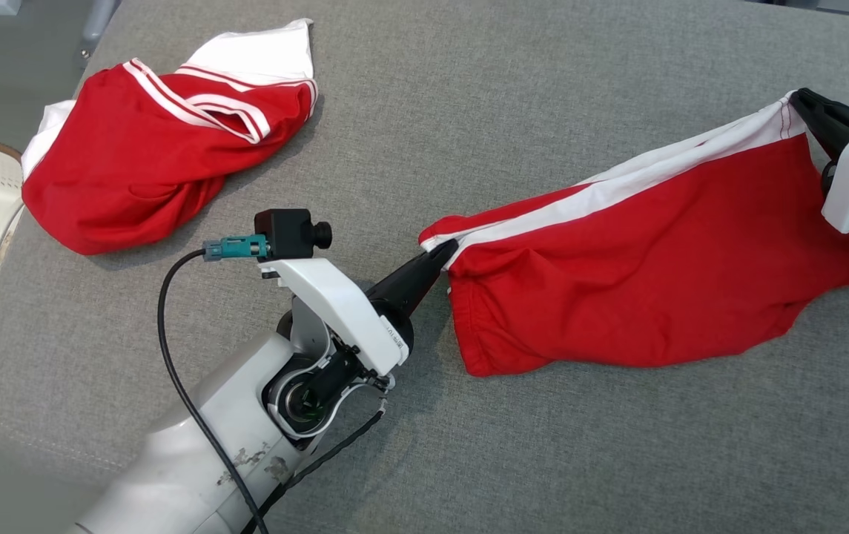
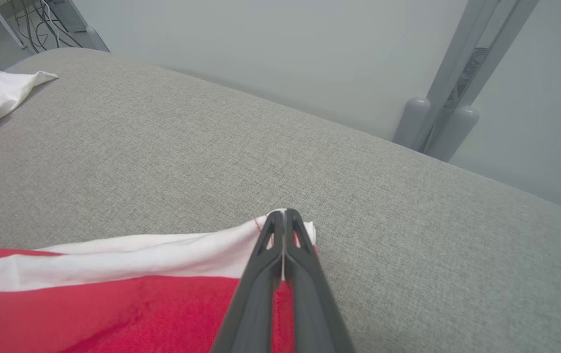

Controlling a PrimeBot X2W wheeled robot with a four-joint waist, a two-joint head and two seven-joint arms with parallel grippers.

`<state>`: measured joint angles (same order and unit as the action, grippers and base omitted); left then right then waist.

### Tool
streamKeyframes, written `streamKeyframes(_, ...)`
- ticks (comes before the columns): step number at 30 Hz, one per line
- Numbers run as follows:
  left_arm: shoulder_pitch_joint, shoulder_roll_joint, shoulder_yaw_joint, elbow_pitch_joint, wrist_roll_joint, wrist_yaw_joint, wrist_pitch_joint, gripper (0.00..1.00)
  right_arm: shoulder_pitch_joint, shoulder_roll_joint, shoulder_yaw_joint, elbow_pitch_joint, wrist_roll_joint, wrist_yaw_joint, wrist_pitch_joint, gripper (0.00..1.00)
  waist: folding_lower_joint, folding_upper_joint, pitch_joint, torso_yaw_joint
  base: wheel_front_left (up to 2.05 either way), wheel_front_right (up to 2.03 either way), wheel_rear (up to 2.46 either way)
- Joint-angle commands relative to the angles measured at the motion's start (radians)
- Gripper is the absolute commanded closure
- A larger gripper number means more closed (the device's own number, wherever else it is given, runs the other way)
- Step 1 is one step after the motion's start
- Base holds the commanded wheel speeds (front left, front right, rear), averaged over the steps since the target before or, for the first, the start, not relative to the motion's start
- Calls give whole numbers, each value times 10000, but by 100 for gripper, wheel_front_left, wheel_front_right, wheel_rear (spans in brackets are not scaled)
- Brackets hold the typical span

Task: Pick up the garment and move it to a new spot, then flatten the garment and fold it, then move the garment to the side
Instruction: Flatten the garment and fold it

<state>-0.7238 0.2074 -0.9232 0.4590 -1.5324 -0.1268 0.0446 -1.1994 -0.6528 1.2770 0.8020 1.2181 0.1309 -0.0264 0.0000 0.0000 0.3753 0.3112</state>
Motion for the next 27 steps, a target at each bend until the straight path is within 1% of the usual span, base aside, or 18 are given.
streamKeyframes(1, -201, -4, 34, 33, -2, -62, -95, 100, -71, 19, 14, 74, -51, -3, -99, 100, 0, 0, 53, 43, 0, 0, 0)
streamKeyframes(6, -320, -172, -10, 83, 11, -62, -265, 100, -175, 72, 39, 295, -68, -3, -203, 100, 0, 0, 226, 145, 0, 0, 0)
streamKeyframes(9, -399, -202, -99, 174, 90, -60, -302, 100, -206, 129, 37, 629, 152, -3, -139, 100, 0, 0, 302, 193, 0, 0, 0)
streamKeyframes(10, -438, -219, -117, 215, 107, -61, -331, 95, -251, 162, 36, 763, 173, -3, -205, 66, 0, 0, 318, 202, 0, 0, 0)
streamKeyframes(11, -443, -230, -114, 312, 97, -61, -367, 80, -219, 219, 37, 896, 263, -3, -169, 0, 0, 0, 324, 206, 0, 0, 0)
streamKeyframes(12, -457, -248, -115, 400, 95, -61, -398, 60, -189, 276, 39, 1010, 271, -3, -123, 0, 0, 0, 323, 201, 0, 0, 0)
streamKeyframes(13, -480, -276, -121, 507, 121, -61, -452, 27, -172, 329, 42, 1062, 268, -3, -129, 0, 0, 0, 316, 195, 0, 0, 0)
streamKeyframes(14, -492, -307, -150, 595, 112, -61, -436, 0, -152, 370, 44, 1122, 261, -3, -157, 0, 0, 0, 303, 184, 0, 0, 0)
streamKeyframes(18, -532, -334, -169, 837, 132, -61, -603, 0, -52, 438, 49, 1338, 317, -3, -335, 0, 0, 0, 218, 128, 0, 0, 0)
streamKeyframes(23, -419, -217, -21, 1322, 159, -61, -1077, 0, 152, 584, 49, 1752, 389, -3, -773, 0, 0, 0, -109, -3, 0, 0, 0)
streamKeyframes(25, -457, -141, -113, 1555, 462, -61, -1474, 0, 280, 622, -12, 1867, 467, -3, -1180, 0, 0, 0, -305, -70, 0, 0, 0)
streamKeyframes(27, -518, -55, -162, 1882, 909, -59, -2209, 0, 434, 652, -43, 1930, 439, -3, -1675, 0, 0, 0, -533, -154, 0, 0, 0)
